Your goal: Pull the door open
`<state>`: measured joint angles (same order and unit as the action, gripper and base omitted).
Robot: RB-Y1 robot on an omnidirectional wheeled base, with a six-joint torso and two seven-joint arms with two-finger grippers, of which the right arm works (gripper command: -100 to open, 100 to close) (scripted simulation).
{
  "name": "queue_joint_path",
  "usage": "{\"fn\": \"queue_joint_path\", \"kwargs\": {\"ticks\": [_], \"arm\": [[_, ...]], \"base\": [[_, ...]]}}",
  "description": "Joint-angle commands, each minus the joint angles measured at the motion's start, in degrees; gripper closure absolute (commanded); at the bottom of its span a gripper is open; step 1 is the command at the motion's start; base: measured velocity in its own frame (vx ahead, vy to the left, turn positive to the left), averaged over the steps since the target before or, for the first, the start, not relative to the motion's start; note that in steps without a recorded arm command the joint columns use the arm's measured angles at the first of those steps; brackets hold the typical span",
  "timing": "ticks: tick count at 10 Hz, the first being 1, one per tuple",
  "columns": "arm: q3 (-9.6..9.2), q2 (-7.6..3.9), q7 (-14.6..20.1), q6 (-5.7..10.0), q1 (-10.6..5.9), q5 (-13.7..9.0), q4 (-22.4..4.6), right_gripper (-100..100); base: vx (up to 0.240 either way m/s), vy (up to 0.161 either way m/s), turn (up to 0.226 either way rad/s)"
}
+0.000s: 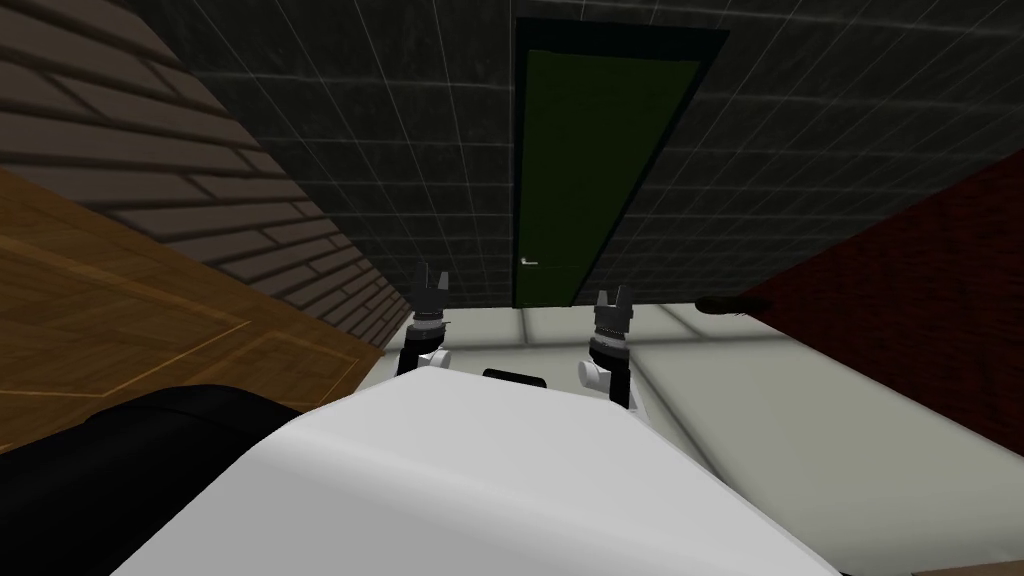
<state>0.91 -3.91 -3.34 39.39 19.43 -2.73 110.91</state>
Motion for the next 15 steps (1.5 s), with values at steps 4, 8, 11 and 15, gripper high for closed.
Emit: {"fn": "queue_joint_path", "kwargs": {"ticks": [4,8,11,15], "arm": [[0.97,-1.12,1.94,0.91,-2.14,1.10,-6.65,-100],[1.79,-2.00,3.63,1.82,-4.20,2.15,-12.90,-100],[2.44,-2.64,4.95,2.54,-5.80,2.98,-17.80,-100],[3.32,-3.44,6.74,3.52,-7.99,4.10,-24.47,-100]], "base": [[0.101,0.043,0.044],[0.095,0.034,0.046],[0.106,0.047,0.047],[0.111,0.041,0.045]]}}
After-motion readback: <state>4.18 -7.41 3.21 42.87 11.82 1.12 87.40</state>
